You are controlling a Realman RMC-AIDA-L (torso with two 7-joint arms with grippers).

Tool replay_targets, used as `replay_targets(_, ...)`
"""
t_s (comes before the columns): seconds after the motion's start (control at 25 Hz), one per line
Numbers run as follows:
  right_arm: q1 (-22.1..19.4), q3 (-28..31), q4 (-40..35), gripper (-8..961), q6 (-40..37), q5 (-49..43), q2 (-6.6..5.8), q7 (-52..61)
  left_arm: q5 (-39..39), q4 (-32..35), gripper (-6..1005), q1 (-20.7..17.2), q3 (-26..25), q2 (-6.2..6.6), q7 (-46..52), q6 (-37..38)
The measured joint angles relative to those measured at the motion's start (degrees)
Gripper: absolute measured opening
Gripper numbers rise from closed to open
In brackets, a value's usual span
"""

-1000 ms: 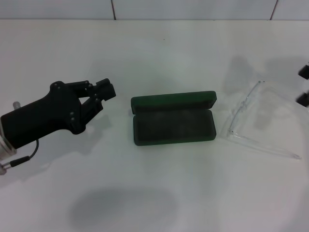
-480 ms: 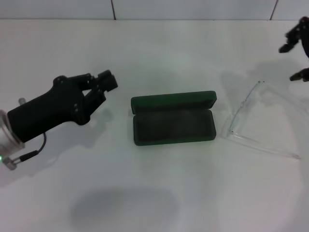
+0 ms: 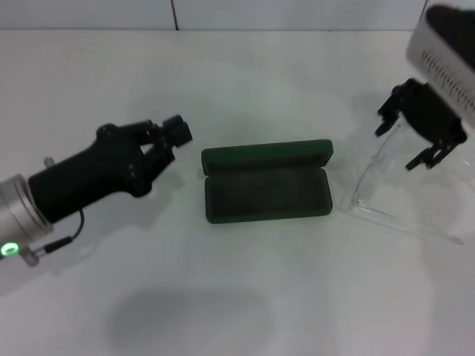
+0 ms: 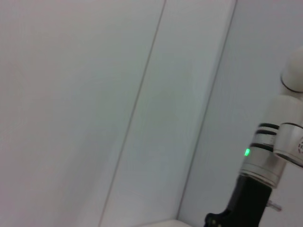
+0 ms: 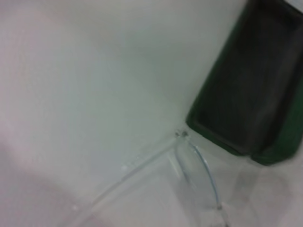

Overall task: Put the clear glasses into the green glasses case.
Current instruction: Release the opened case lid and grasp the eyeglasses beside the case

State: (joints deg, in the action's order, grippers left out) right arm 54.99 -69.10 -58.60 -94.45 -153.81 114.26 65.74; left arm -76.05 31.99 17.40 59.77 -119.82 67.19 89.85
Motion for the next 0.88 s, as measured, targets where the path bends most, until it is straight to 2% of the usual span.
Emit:
replay_targets(0.04,0.1,-0.2,0.4,638,0.2,-0.4,0.57,-1.1,-0.1,-0.4,111,-0.1,0.6,0.04,-0.2,0.2)
replay_targets(0.12,0.1,-0.7,0.7,634,0.4,-0.4,0.88,-1.9,-0.3,-0.9,111,-0.4,1.7,0.19,-0.3,0.7)
replay_targets(0.4,1.6,-2.8,3.8,597,1.8,-0.8,0.98,-2.3,-0.5,-0.8,111,-2.4,2.1,0.32,-0.4,6.2)
replay_targets(0.88,4.4,-3.0,9.4,497,6.3,-0.4,1.38,-3.6,-0.7,-1.0,112,-2.5,2.0,0.22,-0.4,6.3)
